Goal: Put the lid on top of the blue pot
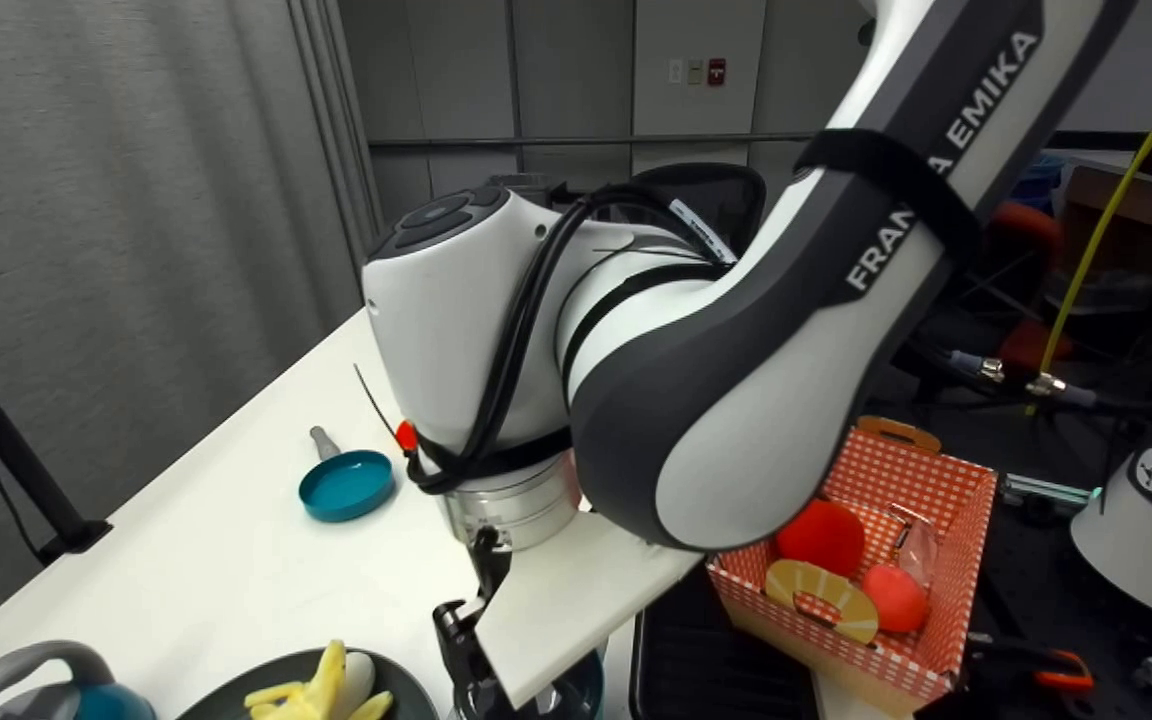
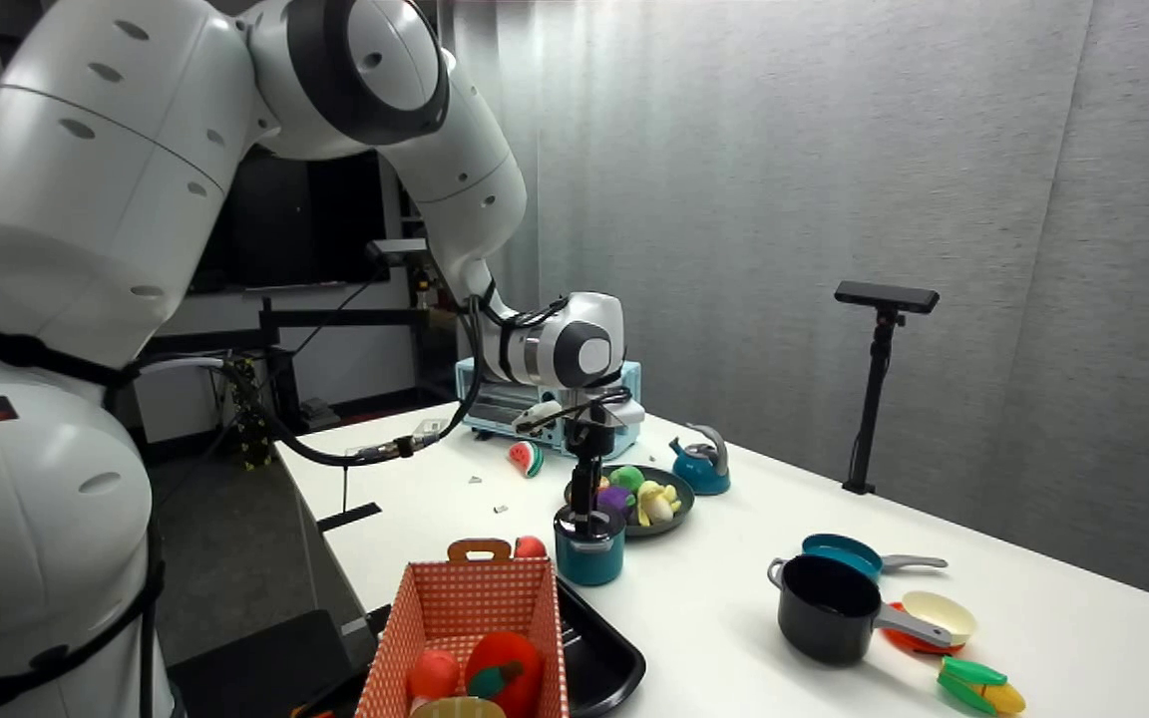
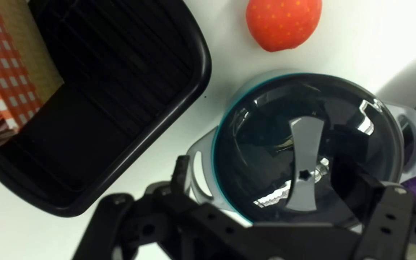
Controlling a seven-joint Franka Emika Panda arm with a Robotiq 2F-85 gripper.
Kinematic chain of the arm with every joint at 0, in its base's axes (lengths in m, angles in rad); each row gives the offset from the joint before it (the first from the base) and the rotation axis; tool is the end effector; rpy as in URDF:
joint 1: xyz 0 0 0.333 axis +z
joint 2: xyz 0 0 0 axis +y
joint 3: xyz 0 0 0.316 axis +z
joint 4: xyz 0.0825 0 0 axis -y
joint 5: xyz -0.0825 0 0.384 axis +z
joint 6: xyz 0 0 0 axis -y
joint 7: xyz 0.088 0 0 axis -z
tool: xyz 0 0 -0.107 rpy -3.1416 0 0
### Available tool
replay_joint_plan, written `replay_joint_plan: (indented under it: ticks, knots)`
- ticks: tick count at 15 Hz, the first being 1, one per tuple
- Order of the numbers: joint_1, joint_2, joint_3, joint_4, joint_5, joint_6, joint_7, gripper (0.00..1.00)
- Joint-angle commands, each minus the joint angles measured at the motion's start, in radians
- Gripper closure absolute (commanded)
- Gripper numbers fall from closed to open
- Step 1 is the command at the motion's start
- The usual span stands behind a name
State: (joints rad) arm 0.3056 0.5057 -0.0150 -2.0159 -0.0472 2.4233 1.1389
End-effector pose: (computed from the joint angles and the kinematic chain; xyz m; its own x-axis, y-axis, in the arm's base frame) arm 0.5678 0.1697 0.1898 0.6893 -0.7244 -0.0099 -0.7198 -0.6863 0.1043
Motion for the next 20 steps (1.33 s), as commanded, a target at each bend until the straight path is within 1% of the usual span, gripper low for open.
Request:
replay_joint_plan:
  ticks: [1, 7, 13, 17, 20]
  knots:
    - [-0.009, -0.031, 0.011, -0.025, 0.004, 0.000, -0.009, 0.00]
    - [0.004, -0.056, 0.012, -0.037, -0.002, -0.017, 0.012, 0.00]
    - [0.023, -0.113, 0.010, -0.068, -0.024, -0.039, 0.046, 0.00]
    - [0.029, -0.165, 0.011, -0.118, -0.033, -0.035, 0.079, 0.00]
    - [0.028, -0.217, 0.010, -0.186, -0.037, -0.007, 0.126, 0.00]
